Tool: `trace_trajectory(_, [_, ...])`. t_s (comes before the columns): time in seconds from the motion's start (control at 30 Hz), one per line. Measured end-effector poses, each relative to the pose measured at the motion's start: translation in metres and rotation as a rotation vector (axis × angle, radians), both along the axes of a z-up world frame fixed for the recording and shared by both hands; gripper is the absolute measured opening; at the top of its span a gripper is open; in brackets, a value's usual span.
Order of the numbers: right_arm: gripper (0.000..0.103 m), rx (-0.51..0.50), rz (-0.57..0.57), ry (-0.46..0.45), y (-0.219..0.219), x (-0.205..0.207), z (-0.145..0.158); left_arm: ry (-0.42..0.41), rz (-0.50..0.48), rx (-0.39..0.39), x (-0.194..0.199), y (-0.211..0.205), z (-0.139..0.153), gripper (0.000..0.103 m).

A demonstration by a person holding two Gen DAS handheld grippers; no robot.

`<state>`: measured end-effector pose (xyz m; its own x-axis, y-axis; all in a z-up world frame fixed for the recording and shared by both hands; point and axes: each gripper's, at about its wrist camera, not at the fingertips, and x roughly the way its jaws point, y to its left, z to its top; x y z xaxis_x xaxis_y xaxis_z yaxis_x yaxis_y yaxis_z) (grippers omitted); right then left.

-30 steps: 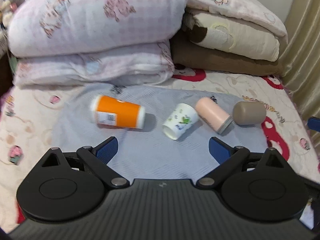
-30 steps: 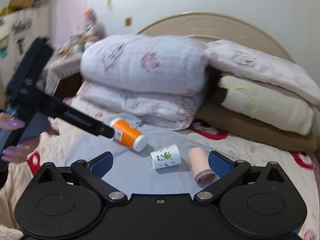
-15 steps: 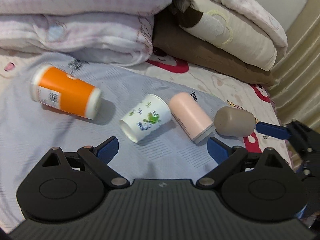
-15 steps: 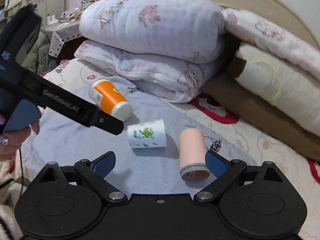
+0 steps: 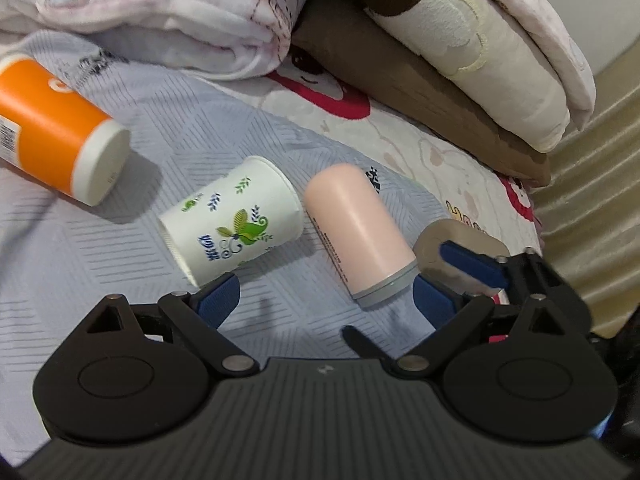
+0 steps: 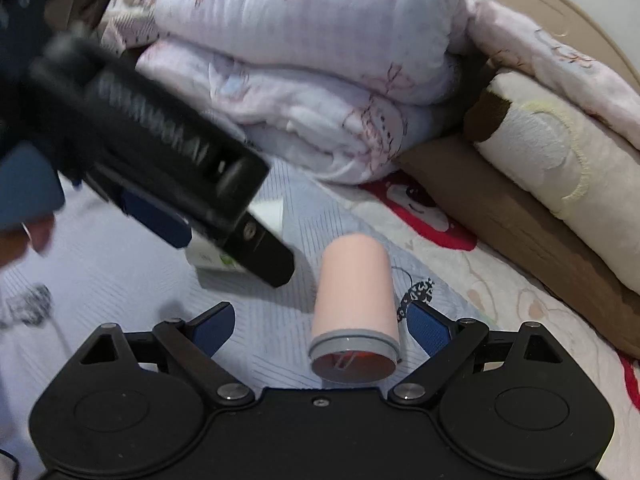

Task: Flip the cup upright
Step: 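Move the right gripper to the pink cup's grey rim while the left gripper approaches the cup body, then close the right gripper on the pink cup's grey rim end and lift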

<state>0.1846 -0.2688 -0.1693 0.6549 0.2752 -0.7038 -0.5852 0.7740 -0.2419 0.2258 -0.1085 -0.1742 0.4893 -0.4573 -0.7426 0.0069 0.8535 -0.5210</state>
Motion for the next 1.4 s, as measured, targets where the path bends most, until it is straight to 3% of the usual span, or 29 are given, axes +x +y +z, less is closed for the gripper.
trace_trajectory(0.13, [0.094, -0.035, 0.009, 0.01, -0.001, 0.01, -0.012, 0.032, -0.004, -0.037, 0.01, -0.003, -0.008, 0.094])
trace_trajectory(0.3, [0.094, 0.001, -0.028, 0.044, -0.008, 0.026, -0.016, 0.031, -0.011, -0.052, 0.023, -0.01, -0.011, 0.092])
trace_trajectory(0.43, [0.092, 0.033, -0.045, 0.054, -0.008, 0.037, -0.021, 0.053, -0.003, -0.109, 0.027, -0.007, -0.015, 0.091])
trace_trajectory(0.53, [0.085, 0.033, -0.056, 0.076, -0.006, 0.044, -0.027, 0.036, 0.012, -0.091, 0.029, -0.004, -0.013, 0.091])
trace_trajectory(0.63, [0.084, 0.003, -0.039, 0.083, -0.002, 0.048, -0.03, 0.036, 0.015, -0.104, 0.031, -0.003, -0.013, 0.091])
trace_trajectory(0.77, [0.081, -0.019, -0.059, 0.1, 0.001, 0.053, -0.036, 0.02, 0.004, -0.073, 0.028, -0.004, -0.011, 0.091])
trace_trajectory(0.83, [0.068, -0.015, -0.072, 0.102, 0.001, 0.053, -0.036, 0.031, 0.003, -0.08, 0.028, -0.003, -0.012, 0.091])
trace_trajectory(1.23, [0.068, 0.067, -0.089, 0.129, -0.017, 0.011, -0.028, -0.032, -0.165, 0.059, 0.008, -0.017, 0.014, 0.091])
trace_trajectory(1.4, [0.068, 0.18, -0.111, 0.157, -0.028, -0.02, -0.018, -0.057, -0.26, 0.096, -0.01, -0.021, 0.025, 0.091])
